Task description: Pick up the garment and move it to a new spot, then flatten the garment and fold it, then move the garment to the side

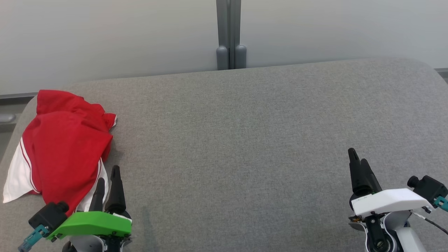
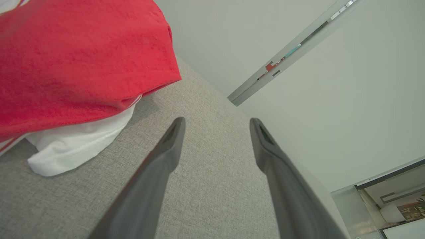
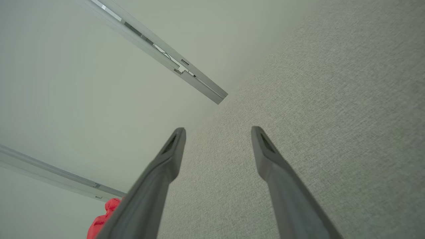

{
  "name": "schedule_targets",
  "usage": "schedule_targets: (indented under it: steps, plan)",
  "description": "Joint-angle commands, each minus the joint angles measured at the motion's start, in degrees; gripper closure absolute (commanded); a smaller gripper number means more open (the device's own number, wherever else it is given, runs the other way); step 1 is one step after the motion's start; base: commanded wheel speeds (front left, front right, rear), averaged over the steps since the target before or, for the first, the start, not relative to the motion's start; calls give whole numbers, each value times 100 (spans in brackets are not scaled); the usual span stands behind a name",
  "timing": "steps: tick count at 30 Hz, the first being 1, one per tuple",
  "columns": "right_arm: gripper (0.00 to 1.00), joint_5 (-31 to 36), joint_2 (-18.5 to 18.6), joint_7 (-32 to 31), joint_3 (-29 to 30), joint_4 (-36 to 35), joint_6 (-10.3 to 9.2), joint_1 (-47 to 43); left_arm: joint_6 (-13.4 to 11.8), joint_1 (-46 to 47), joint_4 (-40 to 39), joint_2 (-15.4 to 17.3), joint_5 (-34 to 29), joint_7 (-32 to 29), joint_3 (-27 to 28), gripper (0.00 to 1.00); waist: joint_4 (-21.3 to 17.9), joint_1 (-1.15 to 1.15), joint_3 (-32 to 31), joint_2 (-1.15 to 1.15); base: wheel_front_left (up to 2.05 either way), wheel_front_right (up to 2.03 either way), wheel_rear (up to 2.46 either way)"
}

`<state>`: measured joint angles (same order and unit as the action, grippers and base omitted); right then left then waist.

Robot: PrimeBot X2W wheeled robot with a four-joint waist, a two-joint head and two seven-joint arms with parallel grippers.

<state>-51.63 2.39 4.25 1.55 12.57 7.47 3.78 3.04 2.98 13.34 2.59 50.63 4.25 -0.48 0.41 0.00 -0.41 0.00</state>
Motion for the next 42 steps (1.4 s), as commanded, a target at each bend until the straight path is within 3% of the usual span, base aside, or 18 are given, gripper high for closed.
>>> schedule_targets:
  steps: [1, 20, 42]
  plan:
    - [0, 188, 32, 71, -14, -103, 2, 44, -15, 0, -84, 57, -209, 70, -28, 0, 3, 0, 0, 0, 0, 0, 0]
    - [0, 1413, 41, 390, -135, -154, 2, 5, 11, -24, -117, 67, -1510, 389, -153, 0, 45, 0, -17, 0, 0, 0, 0]
    - [0, 2564, 51, 696, -237, -50, 3, -35, 38, -17, 55, 58, -2562, 698, -343, 0, 73, 0, -82, 0, 0, 0, 0]
